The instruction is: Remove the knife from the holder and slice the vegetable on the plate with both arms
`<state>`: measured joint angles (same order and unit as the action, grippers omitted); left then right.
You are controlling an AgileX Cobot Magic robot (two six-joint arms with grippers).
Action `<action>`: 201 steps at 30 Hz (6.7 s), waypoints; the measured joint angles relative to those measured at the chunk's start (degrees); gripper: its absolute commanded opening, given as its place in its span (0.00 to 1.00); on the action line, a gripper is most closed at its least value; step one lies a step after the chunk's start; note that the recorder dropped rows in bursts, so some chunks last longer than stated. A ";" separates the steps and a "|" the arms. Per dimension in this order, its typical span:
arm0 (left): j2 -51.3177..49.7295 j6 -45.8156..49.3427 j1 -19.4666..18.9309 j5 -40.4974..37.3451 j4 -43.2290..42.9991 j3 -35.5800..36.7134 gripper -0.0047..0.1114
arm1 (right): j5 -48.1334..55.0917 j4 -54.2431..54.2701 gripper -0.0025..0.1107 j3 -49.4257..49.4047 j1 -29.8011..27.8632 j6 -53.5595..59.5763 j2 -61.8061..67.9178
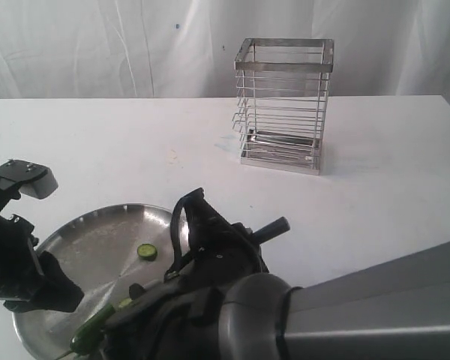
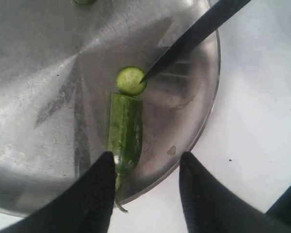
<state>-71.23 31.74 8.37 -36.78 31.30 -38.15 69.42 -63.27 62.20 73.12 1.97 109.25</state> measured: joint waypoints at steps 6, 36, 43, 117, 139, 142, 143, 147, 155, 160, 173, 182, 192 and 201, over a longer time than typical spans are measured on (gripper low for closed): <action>0.00 0.00 0.00 0.00 0.52 0.00 0.45 | -0.19 -3.29 0.02 0.00 0.85 0.23 0.60; 0.00 -0.10 0.02 -0.11 2.05 0.00 0.45 | -0.30 -14.80 0.02 0.00 -0.19 1.21 5.29; 0.00 -0.10 0.02 -0.11 2.16 0.00 0.45 | -0.30 -15.32 0.02 0.00 1.22 1.21 5.05; -3.23 -1.22 0.02 11.67 6.49 0.00 0.45 | 0.27 50.09 0.02 22.79 -10.19 0.65 4.09; -3.26 -1.35 0.02 13.99 6.79 0.00 0.45 | -5.27 62.15 0.02 22.79 -10.23 -1.97 -4.60; -3.26 -1.35 0.02 14.14 6.79 0.00 0.45 | -5.31 62.05 0.02 22.79 -10.23 -3.27 -4.60; -3.26 -1.35 0.02 14.23 6.79 0.00 0.45 | -5.40 61.93 0.02 22.79 -10.23 -3.69 -4.60; -3.26 -1.24 0.02 14.48 6.79 0.00 0.45 | -5.91 61.65 0.02 21.12 -10.23 -4.90 -5.43; -3.26 -1.10 0.12 14.48 6.92 0.00 0.45 | -9.98 61.15 0.02 15.00 -10.23 -8.34 -9.32; -3.26 -1.10 0.12 13.99 6.81 0.00 0.45 | -10.39 60.52 0.02 12.10 -10.23 -9.28 -10.22; -3.99 7.12 0.12 9.64 14.21 0.95 0.40 | -17.51 59.25 0.02 9.26 -10.23 -10.93 -11.06; -7.33 8.36 0.12 11.76 15.74 1.08 0.40 | -17.75 58.70 0.02 9.18 -10.23 -10.93 -15.73; -4.50 8.36 0.12 8.92 14.82 -0.68 0.40 | -24.58 58.50 0.02 2.56 -10.23 -14.81 -15.83; -2.61 7.59 0.12 7.27 13.18 -0.04 0.40 | -30.82 58.50 0.02 -1.38 -10.23 -17.37 -15.43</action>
<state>-73.83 39.33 8.49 -29.51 44.48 -38.19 38.60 -4.77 60.81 62.88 -15.41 93.82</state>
